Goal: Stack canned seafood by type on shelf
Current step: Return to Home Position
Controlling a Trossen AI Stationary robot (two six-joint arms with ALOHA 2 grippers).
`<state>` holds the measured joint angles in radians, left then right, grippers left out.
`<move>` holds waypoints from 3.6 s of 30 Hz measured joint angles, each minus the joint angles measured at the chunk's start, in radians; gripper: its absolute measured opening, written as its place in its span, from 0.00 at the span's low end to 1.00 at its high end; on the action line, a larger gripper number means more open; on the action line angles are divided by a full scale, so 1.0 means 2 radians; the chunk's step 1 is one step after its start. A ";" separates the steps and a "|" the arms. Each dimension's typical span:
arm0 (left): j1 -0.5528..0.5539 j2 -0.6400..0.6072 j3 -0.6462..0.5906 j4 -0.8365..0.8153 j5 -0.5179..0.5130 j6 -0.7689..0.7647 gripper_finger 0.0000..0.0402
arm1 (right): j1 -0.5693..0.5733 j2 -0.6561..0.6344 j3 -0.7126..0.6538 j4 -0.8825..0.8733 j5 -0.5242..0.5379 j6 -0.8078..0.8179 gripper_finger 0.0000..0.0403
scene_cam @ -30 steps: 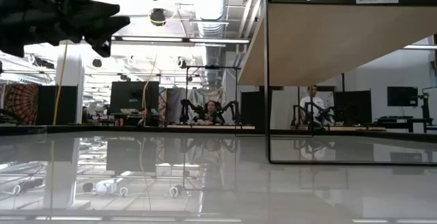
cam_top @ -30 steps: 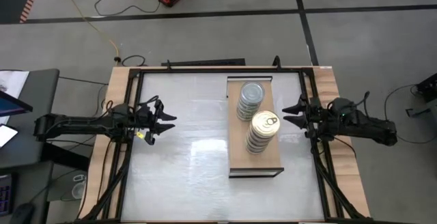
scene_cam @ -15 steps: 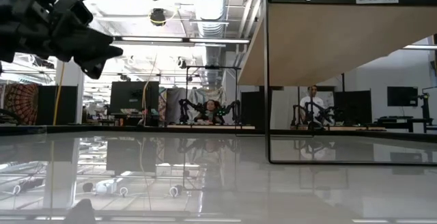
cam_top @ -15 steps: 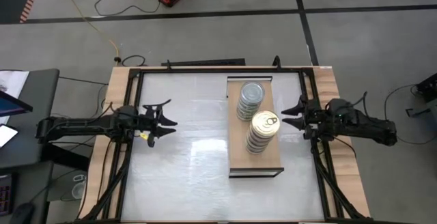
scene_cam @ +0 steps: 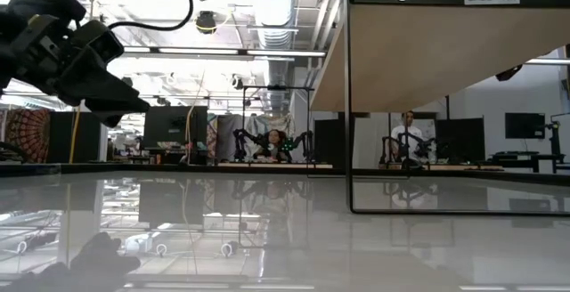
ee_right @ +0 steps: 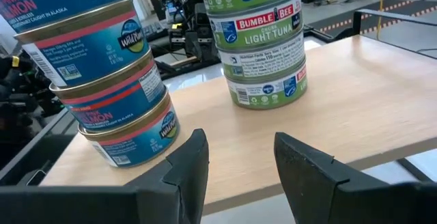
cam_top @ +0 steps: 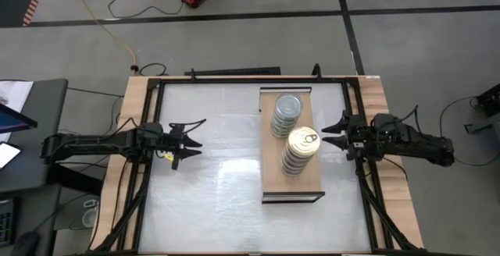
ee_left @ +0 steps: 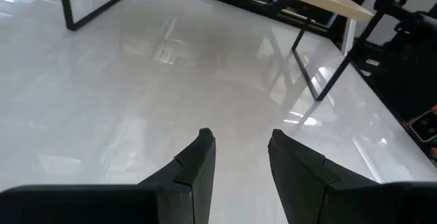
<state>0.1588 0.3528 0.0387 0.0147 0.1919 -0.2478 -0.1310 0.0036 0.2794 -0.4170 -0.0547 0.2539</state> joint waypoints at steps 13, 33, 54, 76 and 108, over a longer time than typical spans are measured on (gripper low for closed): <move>0.000 0.000 -0.001 0.000 -0.040 0.000 0.32 | 0.000 0.000 0.000 -0.001 0.000 0.000 0.48; -0.001 -0.076 -0.001 -0.001 -0.042 0.000 0.32 | 0.000 0.000 0.000 -0.001 0.000 0.001 0.48; -0.003 -0.075 -0.016 0.015 -0.057 0.001 0.32 | 0.000 0.000 0.000 -0.002 0.000 0.001 0.48; -0.003 -0.075 -0.016 0.016 -0.057 0.000 0.32 | 0.000 0.000 0.000 -0.002 0.000 0.001 0.48; -0.003 -0.075 -0.016 0.016 -0.057 0.000 0.32 | 0.000 0.000 0.000 -0.002 0.000 0.000 0.48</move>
<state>0.1520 0.2024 0.0063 0.0467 0.0780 -0.2473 -0.1312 0.0036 0.2794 -0.4202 -0.0547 0.2547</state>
